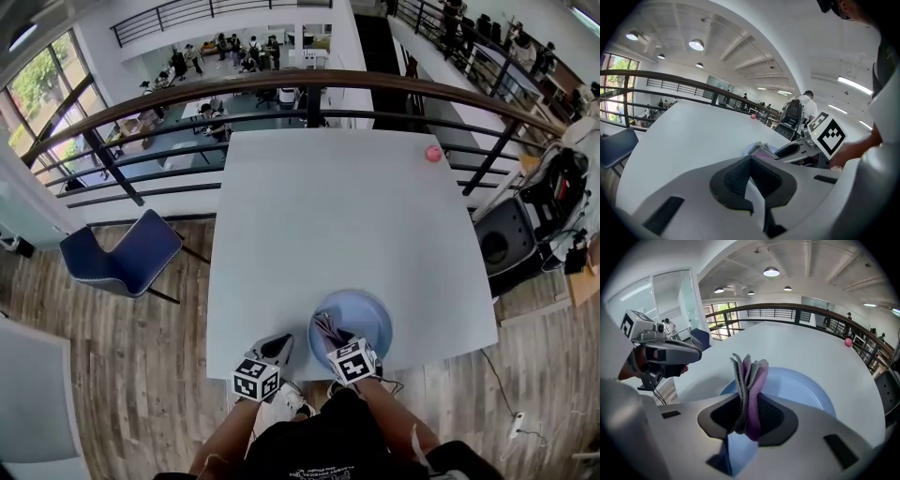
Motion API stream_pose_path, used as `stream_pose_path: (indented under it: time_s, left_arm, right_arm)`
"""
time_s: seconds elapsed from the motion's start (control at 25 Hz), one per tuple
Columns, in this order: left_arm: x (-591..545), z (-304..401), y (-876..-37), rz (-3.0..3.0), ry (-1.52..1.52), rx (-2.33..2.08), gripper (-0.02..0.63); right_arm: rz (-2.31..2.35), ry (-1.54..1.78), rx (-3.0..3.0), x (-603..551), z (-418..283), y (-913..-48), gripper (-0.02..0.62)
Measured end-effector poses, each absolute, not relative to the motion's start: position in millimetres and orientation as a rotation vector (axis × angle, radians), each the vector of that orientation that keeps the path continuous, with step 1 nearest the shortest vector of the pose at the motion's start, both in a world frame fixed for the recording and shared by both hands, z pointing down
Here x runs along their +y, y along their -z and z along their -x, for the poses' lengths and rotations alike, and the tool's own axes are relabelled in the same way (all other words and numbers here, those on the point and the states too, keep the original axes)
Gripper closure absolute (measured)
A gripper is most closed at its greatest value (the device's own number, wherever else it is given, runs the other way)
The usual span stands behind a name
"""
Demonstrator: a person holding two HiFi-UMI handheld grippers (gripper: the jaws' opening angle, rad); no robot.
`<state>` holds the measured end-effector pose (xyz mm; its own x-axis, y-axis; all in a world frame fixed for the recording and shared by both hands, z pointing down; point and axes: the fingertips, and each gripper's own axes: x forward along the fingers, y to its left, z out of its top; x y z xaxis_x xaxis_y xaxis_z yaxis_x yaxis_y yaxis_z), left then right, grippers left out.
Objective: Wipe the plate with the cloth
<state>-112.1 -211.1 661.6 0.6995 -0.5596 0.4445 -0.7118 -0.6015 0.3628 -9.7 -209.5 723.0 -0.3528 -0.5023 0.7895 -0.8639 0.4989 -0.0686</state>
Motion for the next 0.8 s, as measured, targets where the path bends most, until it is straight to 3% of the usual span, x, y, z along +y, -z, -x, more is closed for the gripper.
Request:
stream_pose_path:
  time_s: [0.4, 0.8]
  left_arm:
    - [-210.2, 130.0, -669.7, -2.355, -0.419, -0.984, 0.603]
    - [-208.4, 110.5, -663.5, -2.384, -0.401, -0.904, 0.603]
  right_arm:
    - [-1.057, -0.689, -1.979, -189.1, 37.2, -738.8, 0.482]
    - [-1.095, -0.7, -1.937, -188.6, 20.5, -739.9, 0.48]
